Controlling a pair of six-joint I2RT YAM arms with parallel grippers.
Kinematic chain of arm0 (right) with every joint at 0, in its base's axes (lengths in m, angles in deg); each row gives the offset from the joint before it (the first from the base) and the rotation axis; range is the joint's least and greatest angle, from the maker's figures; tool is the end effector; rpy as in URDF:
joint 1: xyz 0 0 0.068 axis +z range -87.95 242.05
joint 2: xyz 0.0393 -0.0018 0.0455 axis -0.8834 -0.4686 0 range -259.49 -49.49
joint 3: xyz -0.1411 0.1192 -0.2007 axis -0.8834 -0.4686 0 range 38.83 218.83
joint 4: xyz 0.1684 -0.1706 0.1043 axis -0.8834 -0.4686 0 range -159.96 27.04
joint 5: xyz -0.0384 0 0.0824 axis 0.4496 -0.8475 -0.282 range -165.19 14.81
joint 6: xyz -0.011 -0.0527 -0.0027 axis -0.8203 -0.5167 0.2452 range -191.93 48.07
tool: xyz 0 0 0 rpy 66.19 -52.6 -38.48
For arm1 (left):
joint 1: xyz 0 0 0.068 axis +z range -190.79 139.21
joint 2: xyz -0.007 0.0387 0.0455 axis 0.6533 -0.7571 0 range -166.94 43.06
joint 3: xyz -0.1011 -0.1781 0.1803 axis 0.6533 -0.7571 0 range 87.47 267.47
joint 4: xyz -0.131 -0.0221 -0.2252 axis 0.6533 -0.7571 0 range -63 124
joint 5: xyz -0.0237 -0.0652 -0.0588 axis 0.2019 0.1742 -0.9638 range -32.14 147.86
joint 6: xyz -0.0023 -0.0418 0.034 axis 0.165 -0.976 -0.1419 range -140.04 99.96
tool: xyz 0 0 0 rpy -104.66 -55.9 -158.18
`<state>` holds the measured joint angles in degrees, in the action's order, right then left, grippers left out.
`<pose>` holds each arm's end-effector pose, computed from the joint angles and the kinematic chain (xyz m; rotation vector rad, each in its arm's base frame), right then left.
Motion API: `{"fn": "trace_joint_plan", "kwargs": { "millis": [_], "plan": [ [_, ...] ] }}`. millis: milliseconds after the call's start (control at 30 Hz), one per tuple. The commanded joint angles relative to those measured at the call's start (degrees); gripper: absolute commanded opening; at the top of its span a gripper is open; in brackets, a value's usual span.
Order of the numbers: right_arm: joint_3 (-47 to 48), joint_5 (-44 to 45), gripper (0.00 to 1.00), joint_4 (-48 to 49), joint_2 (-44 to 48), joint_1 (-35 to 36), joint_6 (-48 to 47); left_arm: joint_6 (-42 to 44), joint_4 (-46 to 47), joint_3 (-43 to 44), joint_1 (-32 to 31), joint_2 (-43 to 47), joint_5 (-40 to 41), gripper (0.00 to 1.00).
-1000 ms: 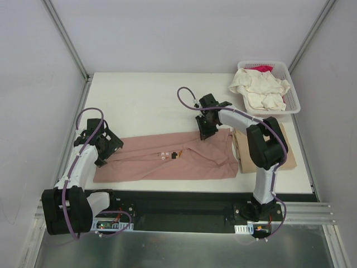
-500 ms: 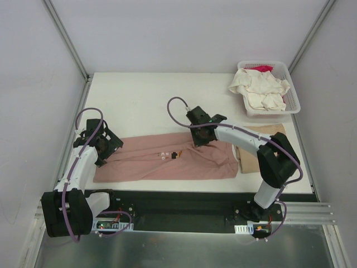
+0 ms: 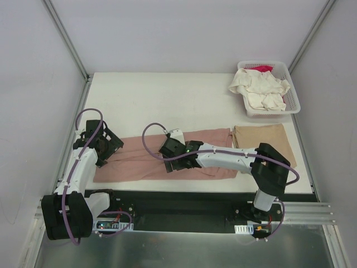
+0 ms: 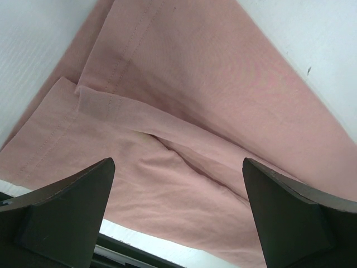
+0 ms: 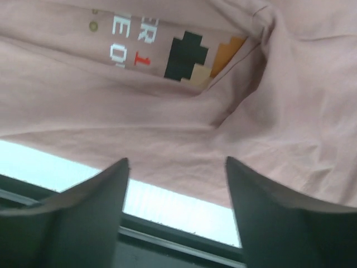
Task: Fold and stack the t-shirts
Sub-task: Fold the other side of the tshirt into a rectangle
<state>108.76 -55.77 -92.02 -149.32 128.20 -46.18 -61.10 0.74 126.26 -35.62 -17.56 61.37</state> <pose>0.1576 0.3270 0.2114 -0.7577 2.4072 0.2033 0.2019 0.0205 0.2183 -1.0190 2.3250 -0.1719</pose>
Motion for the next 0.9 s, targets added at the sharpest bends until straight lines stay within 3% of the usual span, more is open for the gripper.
{"fn": "trace_joint_plan", "kwargs": {
  "millis": [0, 100, 233, 300, 467, 533, 767, 867],
  "plan": [
    [1.79, 3.87, 0.85, -2.75, 4.11, 1.52, 1.4, 0.01, 0.03, -0.29, -0.51, 0.86, -1.31, 0.99],
    [0.56, 3.52, 0.97, -2.76, 7.98, 1.44, 0.0, -0.34, 0.12, 0.15, -0.51, 0.94, -2.88, 0.99],
    [-4.09, 3.96, 0.97, -3.63, 13.42, 0.3, 0.08, -0.69, 0.29, 2.34, -3.22, 0.68, -4.83, 0.99],
    [-7.87, 3.52, 0.97, -2.5, 16.68, -2.41, 0.96, -1.04, 0.65, 3.57, -8.66, -0.45, -4.13, 0.99],
    [-12.27, -7.7, 0.97, 4.52, 17.84, -11.73, -1.41, -1.83, 2.58, 7.53, -15.09, -5.03, -5.26, 0.99],
    [-10.53, -8.35, 0.97, 4.71, 16.26, -14.73, -3.16, -1.66, 2.67, 8.76, -17.03, -7.4, -5.09, 0.99],
    [2.31, 14.83, 0.97, -10.82, 2.83, -14.91, -6.95, -1.66, 2.67, 8.41, -18.53, -8.55, -4.39, 0.99],
    [3.1, 14.08, 0.97, -11.2, -0.79, -12.64, -9.31, -1.31, 2.67, 8.32, -18.53, -8.11, -3.77, 0.99]
  ]
}}
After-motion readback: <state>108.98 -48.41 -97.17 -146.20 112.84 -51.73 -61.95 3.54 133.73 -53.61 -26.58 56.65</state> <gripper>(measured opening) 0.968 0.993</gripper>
